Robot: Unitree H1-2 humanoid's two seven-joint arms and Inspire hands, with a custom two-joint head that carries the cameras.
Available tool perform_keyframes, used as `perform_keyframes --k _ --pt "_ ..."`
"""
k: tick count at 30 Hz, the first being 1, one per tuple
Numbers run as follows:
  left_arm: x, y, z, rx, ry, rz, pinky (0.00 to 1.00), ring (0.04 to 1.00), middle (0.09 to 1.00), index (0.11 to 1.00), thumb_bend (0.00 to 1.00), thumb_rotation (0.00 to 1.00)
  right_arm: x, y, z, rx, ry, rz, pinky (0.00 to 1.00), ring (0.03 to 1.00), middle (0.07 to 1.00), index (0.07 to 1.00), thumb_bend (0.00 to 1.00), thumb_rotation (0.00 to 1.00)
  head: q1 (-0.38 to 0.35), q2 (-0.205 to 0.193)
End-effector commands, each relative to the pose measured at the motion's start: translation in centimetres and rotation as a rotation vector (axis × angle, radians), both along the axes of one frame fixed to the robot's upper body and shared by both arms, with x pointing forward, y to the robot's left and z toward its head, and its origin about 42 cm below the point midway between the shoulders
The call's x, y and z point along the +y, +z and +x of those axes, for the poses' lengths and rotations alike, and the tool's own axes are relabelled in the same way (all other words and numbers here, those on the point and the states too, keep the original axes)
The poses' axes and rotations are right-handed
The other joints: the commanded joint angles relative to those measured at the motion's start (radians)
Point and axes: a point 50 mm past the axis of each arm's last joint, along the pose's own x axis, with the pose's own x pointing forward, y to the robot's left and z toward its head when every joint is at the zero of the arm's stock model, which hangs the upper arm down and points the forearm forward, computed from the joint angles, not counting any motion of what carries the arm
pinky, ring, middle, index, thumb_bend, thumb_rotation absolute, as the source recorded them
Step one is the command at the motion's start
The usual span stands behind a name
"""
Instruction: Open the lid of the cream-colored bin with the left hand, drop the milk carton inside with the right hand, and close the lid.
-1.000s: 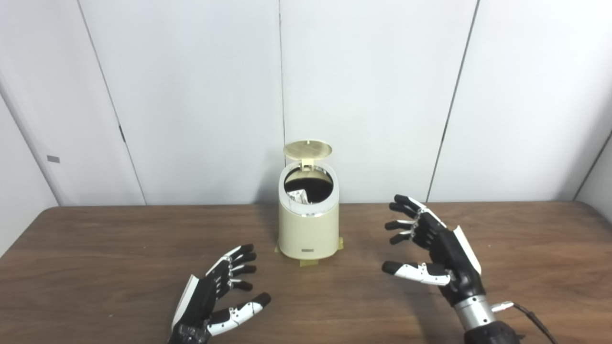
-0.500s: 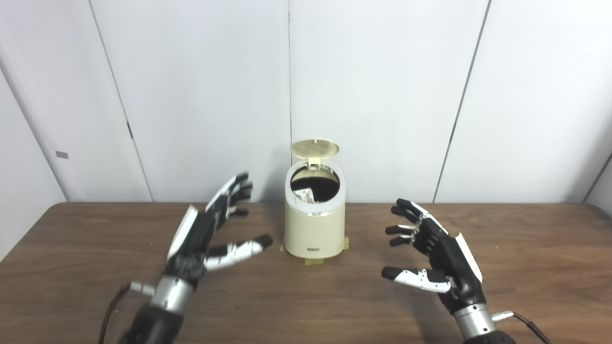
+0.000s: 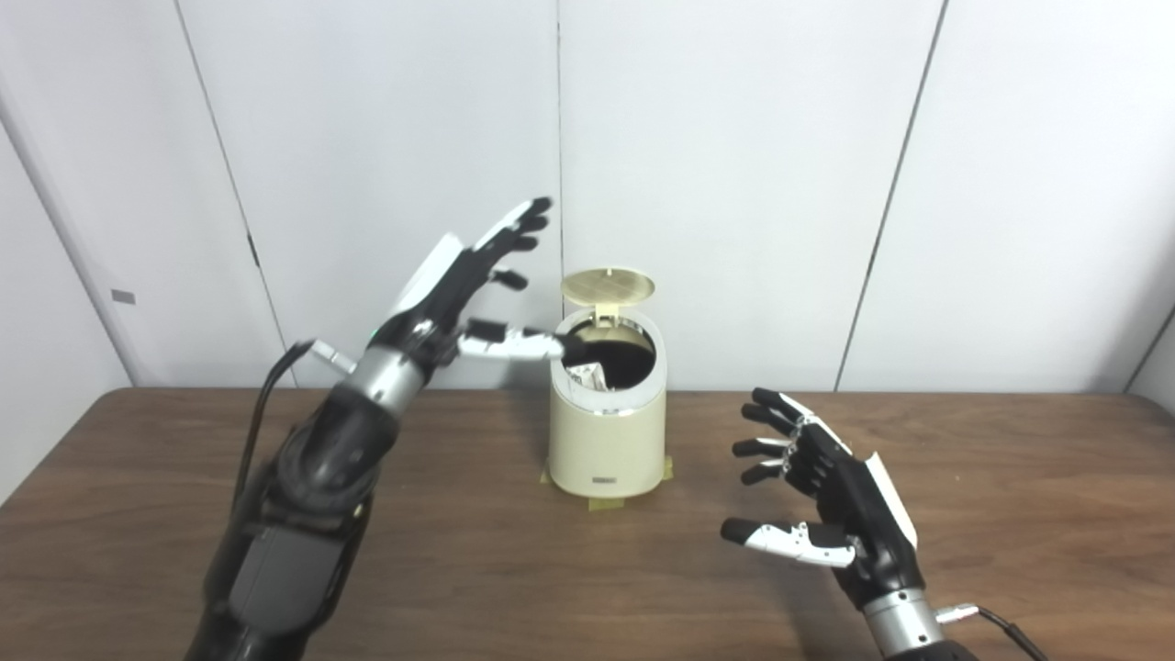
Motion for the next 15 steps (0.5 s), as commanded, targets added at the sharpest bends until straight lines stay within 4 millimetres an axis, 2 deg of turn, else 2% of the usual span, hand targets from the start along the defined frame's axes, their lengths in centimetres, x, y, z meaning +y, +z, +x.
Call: perform_keyframes --k 1,4,7,13,15 --pt "-0.4 3.3 0.8 -0.073 0.011 0.043 0.77 0.93 0.971 0.97 0.87 0.28 0.3 1.9 0.5 -0.072 0.009 0.015 0.52 0.669 0.81 0.838 0.82 0.17 0.001 0.0" --pt "-1.2 4.0 1.8 -0.075 0.033 0.134 0.81 0.953 0.978 0.962 0.9 0.31 0.4 1.9 0.5 -0.076 0.01 0.008 0.52 0.667 0.811 0.841 0.82 0.19 -0.004 -0.002" --pt "-1.6 4.0 2.5 -0.082 0.025 0.207 0.9 0.993 0.974 0.95 0.89 0.31 0.5 1.9 0.6 -0.08 0.009 0.006 0.51 0.664 0.81 0.842 0.81 0.2 -0.008 -0.004" --pt "-2.1 3.1 2.8 -0.061 -0.009 0.317 0.95 1.0 0.963 0.925 0.92 0.36 0.7 1.9 0.7 -0.079 0.012 0.032 0.5 0.652 0.808 0.837 0.81 0.2 -0.014 -0.005" --pt "-2.1 2.8 2.8 -0.042 -0.014 0.355 0.97 1.0 0.952 0.922 0.93 0.36 0.7 1.8 0.7 -0.078 0.017 0.044 0.48 0.605 0.8 0.838 0.8 0.19 -0.015 -0.006"
